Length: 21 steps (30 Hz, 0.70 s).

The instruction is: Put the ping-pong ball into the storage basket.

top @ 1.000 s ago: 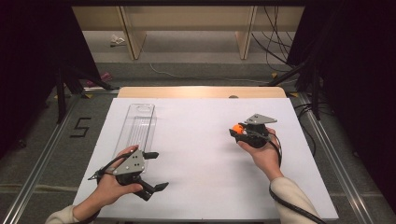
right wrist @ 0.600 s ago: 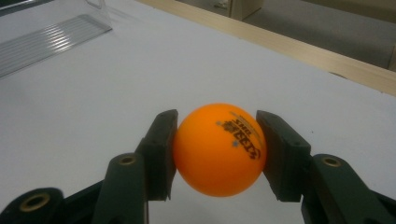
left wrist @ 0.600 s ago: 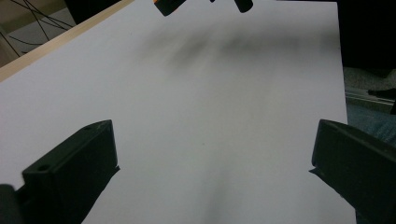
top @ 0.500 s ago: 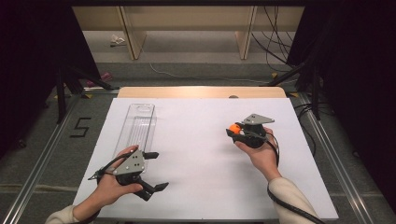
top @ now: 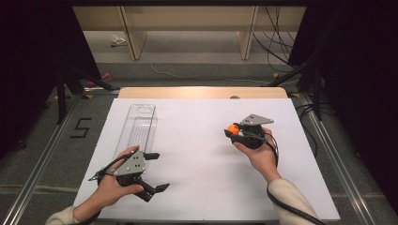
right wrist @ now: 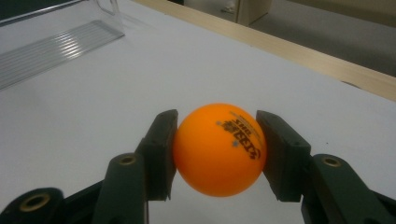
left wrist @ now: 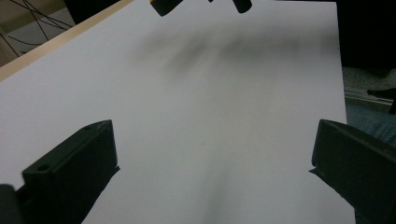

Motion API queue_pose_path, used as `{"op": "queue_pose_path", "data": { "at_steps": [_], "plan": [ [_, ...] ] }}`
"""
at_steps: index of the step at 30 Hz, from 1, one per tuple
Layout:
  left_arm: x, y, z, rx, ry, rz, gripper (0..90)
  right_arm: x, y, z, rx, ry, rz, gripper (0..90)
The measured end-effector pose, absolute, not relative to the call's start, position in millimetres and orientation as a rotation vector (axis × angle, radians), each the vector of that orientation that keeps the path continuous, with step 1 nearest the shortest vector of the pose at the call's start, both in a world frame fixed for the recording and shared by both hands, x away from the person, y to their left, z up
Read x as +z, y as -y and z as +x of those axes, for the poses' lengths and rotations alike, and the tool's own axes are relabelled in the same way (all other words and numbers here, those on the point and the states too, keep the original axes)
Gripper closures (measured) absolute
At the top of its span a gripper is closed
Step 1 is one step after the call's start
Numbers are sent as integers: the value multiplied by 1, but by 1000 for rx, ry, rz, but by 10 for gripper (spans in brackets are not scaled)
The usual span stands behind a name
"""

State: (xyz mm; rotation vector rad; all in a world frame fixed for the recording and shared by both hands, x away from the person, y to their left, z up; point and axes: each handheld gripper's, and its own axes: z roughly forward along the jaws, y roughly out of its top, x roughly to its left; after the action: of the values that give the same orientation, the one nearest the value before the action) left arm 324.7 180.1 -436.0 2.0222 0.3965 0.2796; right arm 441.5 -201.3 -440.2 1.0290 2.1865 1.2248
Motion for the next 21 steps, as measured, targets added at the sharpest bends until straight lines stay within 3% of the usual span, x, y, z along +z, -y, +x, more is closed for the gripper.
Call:
{"op": "queue_pose_path", "data": {
  "at_steps": [21],
  "plan": [
    [-436,-180,325,277,-394,2023,0,-436,186,438,1264,-2208,984,516]
  ]
}}
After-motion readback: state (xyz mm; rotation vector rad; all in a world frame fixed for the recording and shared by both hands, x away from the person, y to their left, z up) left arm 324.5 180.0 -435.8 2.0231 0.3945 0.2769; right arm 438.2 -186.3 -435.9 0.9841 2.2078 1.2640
